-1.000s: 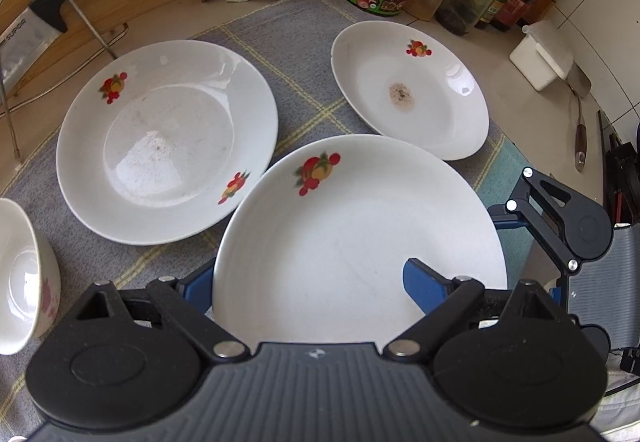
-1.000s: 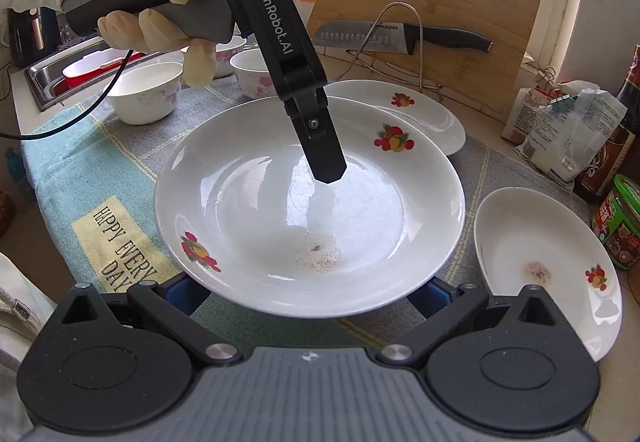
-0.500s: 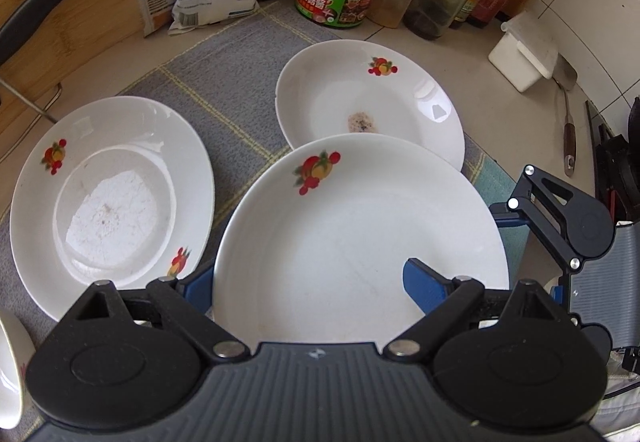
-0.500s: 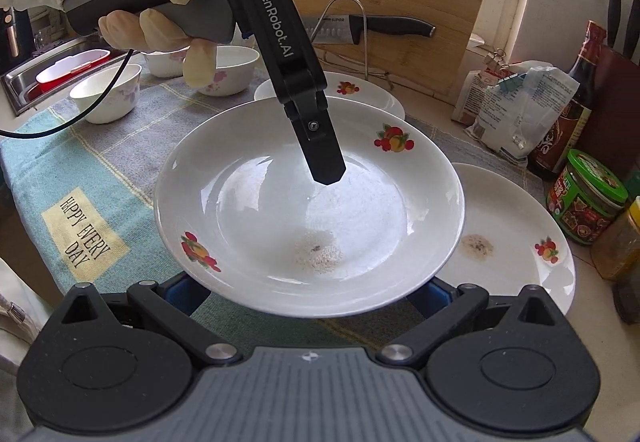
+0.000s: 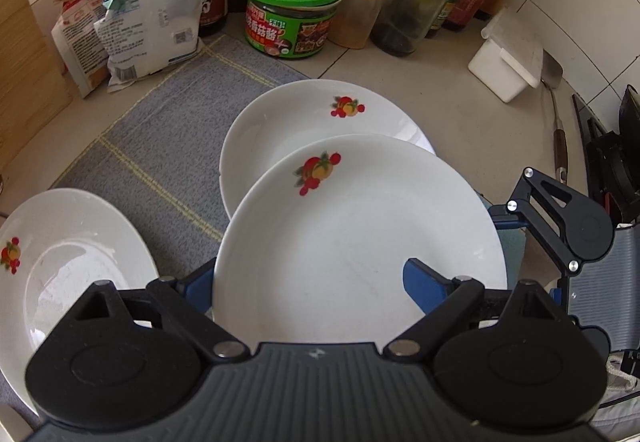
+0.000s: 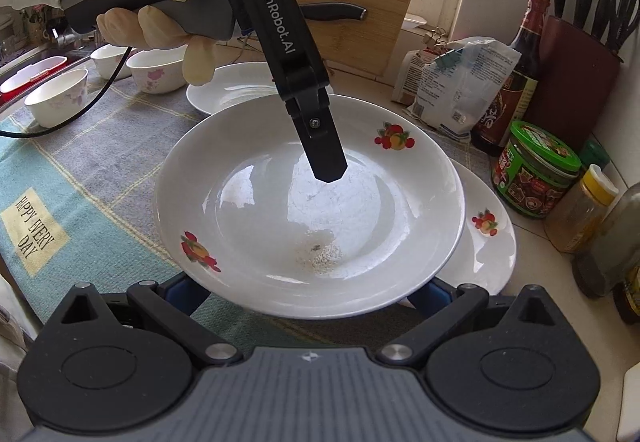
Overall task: Organize plates and bowls
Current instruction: 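Lower the flower plate held by both tools onto the plate stack by the condiment jars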
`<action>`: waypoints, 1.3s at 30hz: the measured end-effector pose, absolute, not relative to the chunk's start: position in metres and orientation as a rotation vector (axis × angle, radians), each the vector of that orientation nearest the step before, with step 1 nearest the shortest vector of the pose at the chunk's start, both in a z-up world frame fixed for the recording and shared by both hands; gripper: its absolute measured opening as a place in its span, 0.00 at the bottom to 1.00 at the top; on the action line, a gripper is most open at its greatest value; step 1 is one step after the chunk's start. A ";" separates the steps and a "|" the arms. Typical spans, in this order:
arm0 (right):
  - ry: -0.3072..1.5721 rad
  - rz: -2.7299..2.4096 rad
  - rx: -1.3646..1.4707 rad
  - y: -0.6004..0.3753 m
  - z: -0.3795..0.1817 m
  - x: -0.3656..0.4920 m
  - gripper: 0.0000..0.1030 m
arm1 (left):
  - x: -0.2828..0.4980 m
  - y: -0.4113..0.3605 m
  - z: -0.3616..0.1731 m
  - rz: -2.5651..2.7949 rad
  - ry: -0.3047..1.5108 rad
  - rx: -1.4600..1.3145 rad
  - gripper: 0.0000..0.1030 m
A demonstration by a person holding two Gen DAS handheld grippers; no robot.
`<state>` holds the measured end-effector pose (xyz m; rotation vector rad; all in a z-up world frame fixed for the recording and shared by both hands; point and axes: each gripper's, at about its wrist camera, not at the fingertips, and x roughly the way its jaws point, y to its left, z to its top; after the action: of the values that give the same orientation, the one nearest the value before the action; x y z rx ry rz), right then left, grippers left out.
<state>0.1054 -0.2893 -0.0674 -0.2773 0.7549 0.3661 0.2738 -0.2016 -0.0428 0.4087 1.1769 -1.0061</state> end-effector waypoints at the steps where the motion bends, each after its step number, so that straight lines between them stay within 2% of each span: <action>1: 0.755 0.360 -0.277 -0.292 -0.067 0.107 1.00 | 0.275 -0.205 -0.043 -1.011 1.176 0.411 0.91; 18: 0.770 0.275 -0.231 -0.327 -0.071 0.121 1.00 | 0.299 -0.256 -0.054 -1.087 1.170 0.458 0.91; 39: 0.803 0.243 -0.205 -0.341 -0.074 0.132 1.00 | 0.311 -0.278 -0.073 -1.119 1.198 0.472 0.91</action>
<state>0.1323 -0.3414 -0.0739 -0.2045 0.8031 0.2425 0.3114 -0.2783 -0.0730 0.4719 1.1977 -1.1192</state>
